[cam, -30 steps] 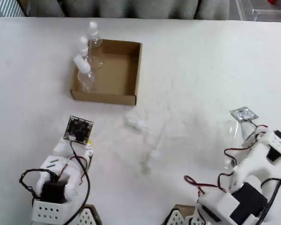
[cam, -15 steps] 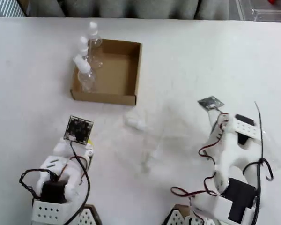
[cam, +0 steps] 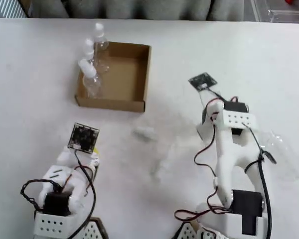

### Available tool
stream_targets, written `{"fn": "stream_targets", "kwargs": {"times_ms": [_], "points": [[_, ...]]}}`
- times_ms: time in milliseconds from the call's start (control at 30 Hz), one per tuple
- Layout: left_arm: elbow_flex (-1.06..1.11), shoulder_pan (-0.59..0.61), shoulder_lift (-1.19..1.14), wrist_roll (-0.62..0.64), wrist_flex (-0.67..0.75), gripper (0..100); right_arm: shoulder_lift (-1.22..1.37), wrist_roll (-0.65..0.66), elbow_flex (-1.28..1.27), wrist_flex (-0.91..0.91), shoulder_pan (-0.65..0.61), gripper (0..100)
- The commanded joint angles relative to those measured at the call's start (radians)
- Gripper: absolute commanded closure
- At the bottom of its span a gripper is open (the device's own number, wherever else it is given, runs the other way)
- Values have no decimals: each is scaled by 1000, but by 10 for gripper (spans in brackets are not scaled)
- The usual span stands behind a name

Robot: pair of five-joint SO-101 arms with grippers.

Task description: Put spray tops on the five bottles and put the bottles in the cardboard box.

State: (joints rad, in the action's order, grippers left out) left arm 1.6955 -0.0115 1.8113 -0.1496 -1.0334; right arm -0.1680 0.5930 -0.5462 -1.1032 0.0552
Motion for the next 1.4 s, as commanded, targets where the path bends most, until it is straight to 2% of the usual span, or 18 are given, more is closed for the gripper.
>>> {"fn": "stream_targets", "kwargs": {"times_ms": [0, 100, 167, 367, 433, 600, 767, 900, 1067, 1300, 1367], "points": [[-3, -10, 4, -11, 34, 978, -8, 41, 121, -38, -7, 980], [-3, -10, 4, -11, 34, 978, -7, 227, 175, -165, -7, 976], [-3, -10, 4, -11, 34, 978, -16, 339, 184, -243, 2, 938], [-3, -10, 4, -11, 34, 978, -70, 664, 157, -355, 133, 649], [-3, -10, 4, -11, 34, 978, -104, 796, 112, -375, 183, 601], [-3, -10, 4, -11, 34, 978, -237, 970, -41, -280, 285, 598], [-3, -10, 4, -11, 34, 978, -332, 1128, -264, -77, 297, 597], [-3, -10, 4, -11, 31, 978, -340, 1169, -393, 87, 297, 596], [-3, -10, 4, -11, 29, 978, -338, 1169, -480, 199, 294, 597], [-3, -10, 4, -11, 29, 978, -157, 1162, -414, 262, 295, 598], [-3, -10, 4, -11, 29, 978, -62, 1111, -344, 266, 302, 598]]}}
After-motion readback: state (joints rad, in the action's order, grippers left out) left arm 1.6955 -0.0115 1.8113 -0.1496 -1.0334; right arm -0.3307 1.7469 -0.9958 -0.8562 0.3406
